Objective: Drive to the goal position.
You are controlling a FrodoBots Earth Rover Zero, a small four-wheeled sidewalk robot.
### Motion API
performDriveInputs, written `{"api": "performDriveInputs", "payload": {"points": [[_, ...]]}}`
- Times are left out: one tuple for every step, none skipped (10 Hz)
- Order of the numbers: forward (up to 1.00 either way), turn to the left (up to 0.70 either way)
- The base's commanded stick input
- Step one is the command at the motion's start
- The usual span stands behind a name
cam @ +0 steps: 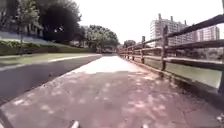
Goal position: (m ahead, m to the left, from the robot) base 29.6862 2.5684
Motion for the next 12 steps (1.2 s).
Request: {"api": "performDriveInputs", "payload": {"points": [[0.70, 0.00], [0.70, 0.00], [0.70, 0.00], [0.70, 0.00], [0.70, 0.00], [0.70, 0.00], [0.70, 0.00], [0.70, 0.00], [0.70, 0.00], [0.70, 0.00], [0.70, 0.00], [0.70, 0.00]]}}
